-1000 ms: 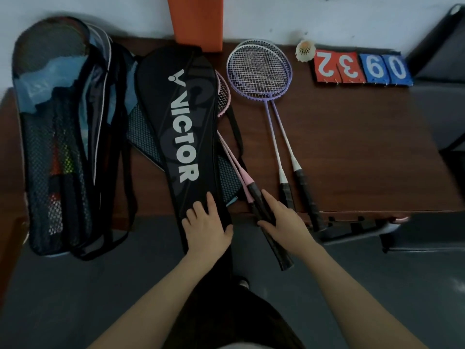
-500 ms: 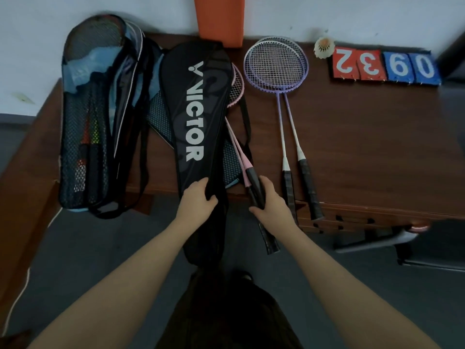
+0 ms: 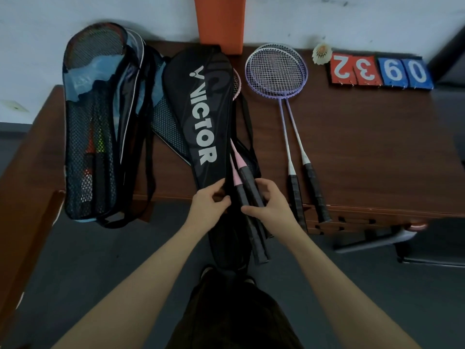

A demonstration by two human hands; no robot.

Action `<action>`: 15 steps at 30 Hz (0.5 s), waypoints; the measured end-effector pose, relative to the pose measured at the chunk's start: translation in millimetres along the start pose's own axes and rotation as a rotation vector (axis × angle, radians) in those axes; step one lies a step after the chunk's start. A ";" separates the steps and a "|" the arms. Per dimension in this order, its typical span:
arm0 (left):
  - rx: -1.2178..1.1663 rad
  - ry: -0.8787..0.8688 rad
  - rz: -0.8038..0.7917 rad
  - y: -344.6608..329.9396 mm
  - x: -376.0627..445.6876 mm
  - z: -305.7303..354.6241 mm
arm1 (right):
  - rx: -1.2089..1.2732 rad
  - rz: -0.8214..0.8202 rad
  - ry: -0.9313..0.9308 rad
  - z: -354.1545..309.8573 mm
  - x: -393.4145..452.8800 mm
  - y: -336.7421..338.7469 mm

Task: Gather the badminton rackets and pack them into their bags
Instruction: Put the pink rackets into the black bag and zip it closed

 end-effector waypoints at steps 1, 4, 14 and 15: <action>-0.074 0.030 0.000 1.5 -0.5 1.0 | -0.028 0.007 -0.008 2.3 -0.9 -3.9; -0.267 0.059 -0.007 8.8 -2.6 5.5 | -0.200 0.036 0.023 8.9 1.3 -11.1; -0.555 0.158 -0.011 17.9 -0.3 1.8 | 0.302 -0.047 -0.195 33.1 -23.3 -16.5; -0.541 0.163 -0.013 16.2 -0.1 0.7 | 0.360 -0.031 -0.196 34.9 -24.4 -16.2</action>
Point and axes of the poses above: each hand's wrist, its own x-axis towards the middle knuckle, its own y-axis out of the back of the hand, z = x × y, the point moved 7 cm from there along x, towards the middle knuckle, and after that the axes turned 12 degrees about x, right-handed, at the moved point
